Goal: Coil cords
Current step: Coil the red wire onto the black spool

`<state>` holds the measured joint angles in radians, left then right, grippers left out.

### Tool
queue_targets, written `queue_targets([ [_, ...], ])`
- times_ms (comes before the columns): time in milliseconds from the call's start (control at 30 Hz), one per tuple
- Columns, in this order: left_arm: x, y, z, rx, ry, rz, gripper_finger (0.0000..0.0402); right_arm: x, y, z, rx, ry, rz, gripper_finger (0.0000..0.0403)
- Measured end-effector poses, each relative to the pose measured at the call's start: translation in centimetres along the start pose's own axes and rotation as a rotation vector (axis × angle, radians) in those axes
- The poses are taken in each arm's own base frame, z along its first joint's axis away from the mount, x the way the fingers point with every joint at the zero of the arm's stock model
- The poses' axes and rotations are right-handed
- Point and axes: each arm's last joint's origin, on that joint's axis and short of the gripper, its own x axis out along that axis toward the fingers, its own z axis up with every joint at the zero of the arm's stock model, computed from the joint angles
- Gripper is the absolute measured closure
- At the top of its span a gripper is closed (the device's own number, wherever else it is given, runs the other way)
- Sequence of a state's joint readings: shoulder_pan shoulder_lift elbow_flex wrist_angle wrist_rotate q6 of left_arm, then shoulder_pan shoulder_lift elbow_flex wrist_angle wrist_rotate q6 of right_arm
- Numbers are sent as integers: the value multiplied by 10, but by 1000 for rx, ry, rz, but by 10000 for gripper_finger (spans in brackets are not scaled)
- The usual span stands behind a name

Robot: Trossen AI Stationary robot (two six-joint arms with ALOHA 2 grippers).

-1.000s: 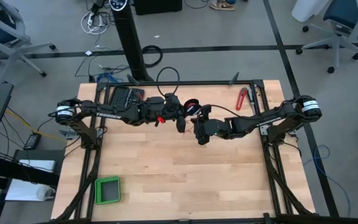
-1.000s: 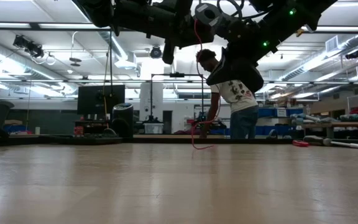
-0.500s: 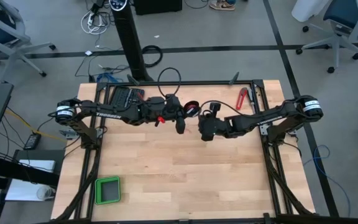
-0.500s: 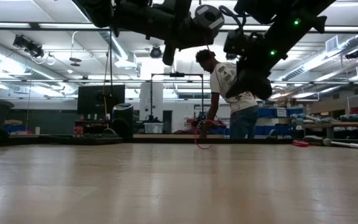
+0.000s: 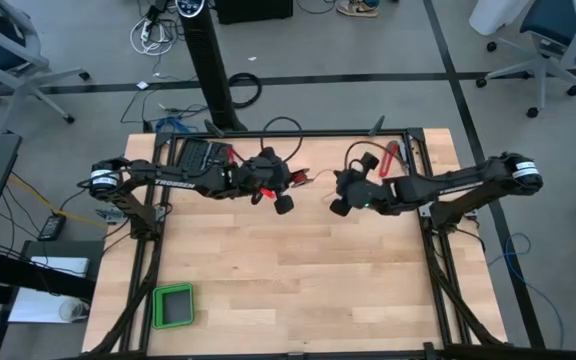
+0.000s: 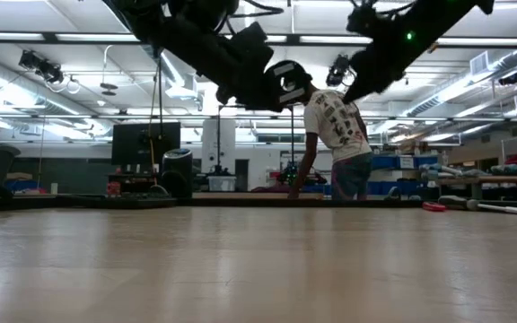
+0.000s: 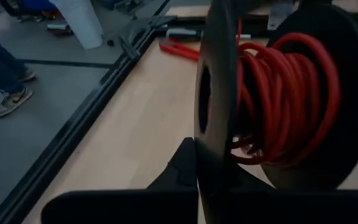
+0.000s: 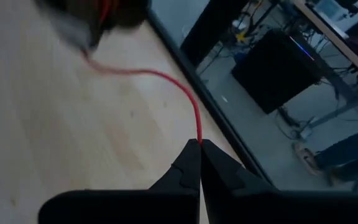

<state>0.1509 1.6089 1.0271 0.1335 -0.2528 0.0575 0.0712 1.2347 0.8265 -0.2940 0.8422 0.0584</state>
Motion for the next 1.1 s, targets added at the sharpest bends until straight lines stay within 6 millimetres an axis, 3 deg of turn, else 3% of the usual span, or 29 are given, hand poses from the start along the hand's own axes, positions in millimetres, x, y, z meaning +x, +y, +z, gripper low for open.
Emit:
queue_targets([
  [200, -2, 0, -2, 1, 116, -3, 400, -12, -11, 18, 144, -140, 63, 402],
  [633, -13, 4, 34, 6, 274, -68, 401, -24, -8, 23, 190, -201, 176, 402],
  [867, 14, -3, 45, 31, 335, -66, 401, -27, -4, 33, 234, -282, 255, 402],
  [1100, 34, -5, 54, -52, 281, 35, 401, -27, -3, 34, 246, -296, 298, 402],
])
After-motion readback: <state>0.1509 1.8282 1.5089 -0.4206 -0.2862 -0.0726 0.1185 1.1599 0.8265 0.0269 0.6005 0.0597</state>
